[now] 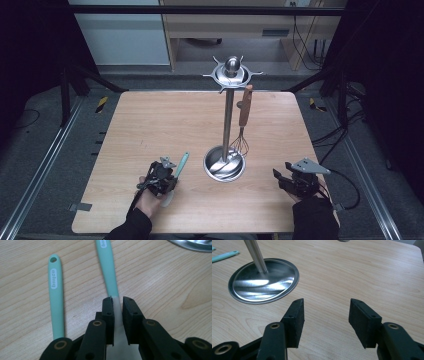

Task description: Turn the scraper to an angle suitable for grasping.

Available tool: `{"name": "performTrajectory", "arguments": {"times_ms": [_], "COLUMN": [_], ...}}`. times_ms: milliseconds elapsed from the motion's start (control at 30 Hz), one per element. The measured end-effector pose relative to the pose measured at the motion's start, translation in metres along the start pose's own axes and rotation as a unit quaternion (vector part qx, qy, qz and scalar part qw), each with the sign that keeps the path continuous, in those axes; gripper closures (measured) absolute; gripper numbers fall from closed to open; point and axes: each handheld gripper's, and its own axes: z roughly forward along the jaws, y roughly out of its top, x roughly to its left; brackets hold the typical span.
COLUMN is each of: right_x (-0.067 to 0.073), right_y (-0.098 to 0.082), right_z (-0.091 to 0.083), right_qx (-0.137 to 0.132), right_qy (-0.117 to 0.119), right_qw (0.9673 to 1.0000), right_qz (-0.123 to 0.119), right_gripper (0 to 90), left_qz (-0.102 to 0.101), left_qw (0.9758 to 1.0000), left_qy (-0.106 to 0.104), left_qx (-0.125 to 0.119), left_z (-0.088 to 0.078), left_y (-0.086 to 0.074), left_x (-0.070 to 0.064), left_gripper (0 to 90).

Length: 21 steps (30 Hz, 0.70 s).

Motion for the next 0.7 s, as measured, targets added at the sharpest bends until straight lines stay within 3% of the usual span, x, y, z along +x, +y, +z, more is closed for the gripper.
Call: {"name": "performTrajectory", "arguments": {"times_ms": [267, 700], "right_x": [-0.001, -0.001], "right_y": [0.000, 0.000], "right_z": [-0.001, -0.001], "right_qx": [-0.001, -0.001], "right_qy": [0.000, 0.001], "right_qw": [1.0000, 1.0000], "right_qz": [0.000, 0.001], "right_gripper": [46.2, 46.2], "left_qz": [0.032, 0.020], "left_qw": [0.9993, 0.9996], "left_qy": [-0.020, -0.020], "left_qx": [0.003, -0.007], "left_z": [-0.005, -0.001], "left_y": [-0.006, -0.004], "left_x": [0.011, 0.011], "left_gripper": [80.4, 76.3]}}
